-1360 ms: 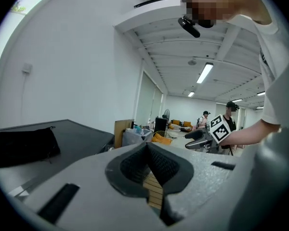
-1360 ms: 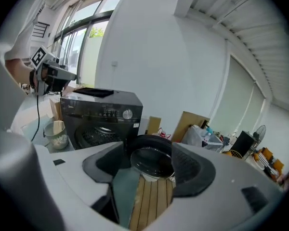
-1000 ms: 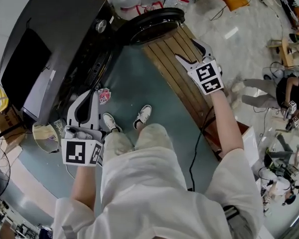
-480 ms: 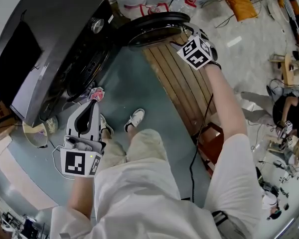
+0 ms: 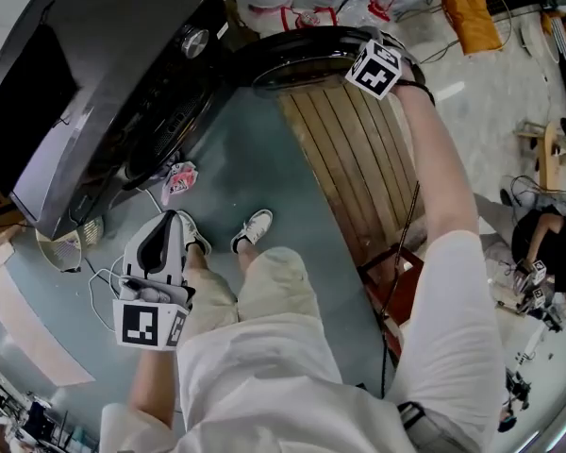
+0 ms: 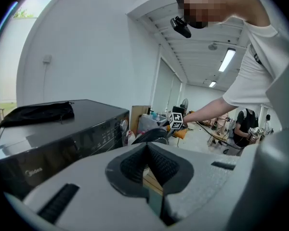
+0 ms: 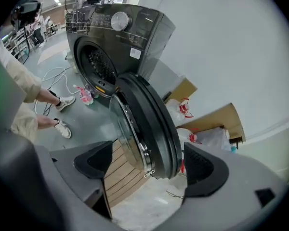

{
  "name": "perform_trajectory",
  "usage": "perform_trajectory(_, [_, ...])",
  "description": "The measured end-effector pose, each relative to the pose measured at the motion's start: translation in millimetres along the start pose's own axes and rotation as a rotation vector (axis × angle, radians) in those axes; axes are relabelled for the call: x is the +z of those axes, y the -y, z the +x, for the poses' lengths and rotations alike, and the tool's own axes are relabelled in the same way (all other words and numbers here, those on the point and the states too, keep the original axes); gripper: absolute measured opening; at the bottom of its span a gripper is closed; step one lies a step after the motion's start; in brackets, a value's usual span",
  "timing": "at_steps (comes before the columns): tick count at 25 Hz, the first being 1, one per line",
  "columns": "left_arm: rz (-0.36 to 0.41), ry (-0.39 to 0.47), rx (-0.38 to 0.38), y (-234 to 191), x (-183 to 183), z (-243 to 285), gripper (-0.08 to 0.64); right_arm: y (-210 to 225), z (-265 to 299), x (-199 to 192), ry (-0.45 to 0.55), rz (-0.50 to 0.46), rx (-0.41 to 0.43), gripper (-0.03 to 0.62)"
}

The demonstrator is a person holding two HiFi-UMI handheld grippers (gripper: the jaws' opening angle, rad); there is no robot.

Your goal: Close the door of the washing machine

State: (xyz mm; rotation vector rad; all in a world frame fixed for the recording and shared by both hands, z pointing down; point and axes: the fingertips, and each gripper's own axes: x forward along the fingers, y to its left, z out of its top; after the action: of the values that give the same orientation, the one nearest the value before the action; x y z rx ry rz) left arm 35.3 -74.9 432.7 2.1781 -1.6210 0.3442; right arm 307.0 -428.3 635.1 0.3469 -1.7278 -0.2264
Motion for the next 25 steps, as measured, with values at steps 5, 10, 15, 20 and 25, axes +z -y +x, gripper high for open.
perform_trajectory(5, [-0.049,-0.002,0.029,-0.1,-20.4,0.9,0.006,7.5,12.8,3.0,-0.07,-0.075,0.056,0.422])
perform_trajectory(10, [-0.07,0.002,0.053,-1.8,-25.4,-0.7,0.006,15.0,30.0,10.9,-0.096,-0.107,0.074,0.422])
perform_trajectory(15, [-0.069,-0.013,0.082,-3.4,-30.2,-6.2,0.006,15.8,53.3,8.9,-0.154,-0.165,0.093,0.422])
perform_trajectory(20, [-0.073,-0.025,0.099,-8.2,-33.6,-14.2,0.006,13.4,63.7,5.4,-0.156,-0.109,0.089,0.422])
perform_trajectory(25, [-0.075,-0.016,0.121,-20.9,-32.7,-18.7,0.006,6.7,63.4,12.1,-0.123,-0.096,0.096,0.422])
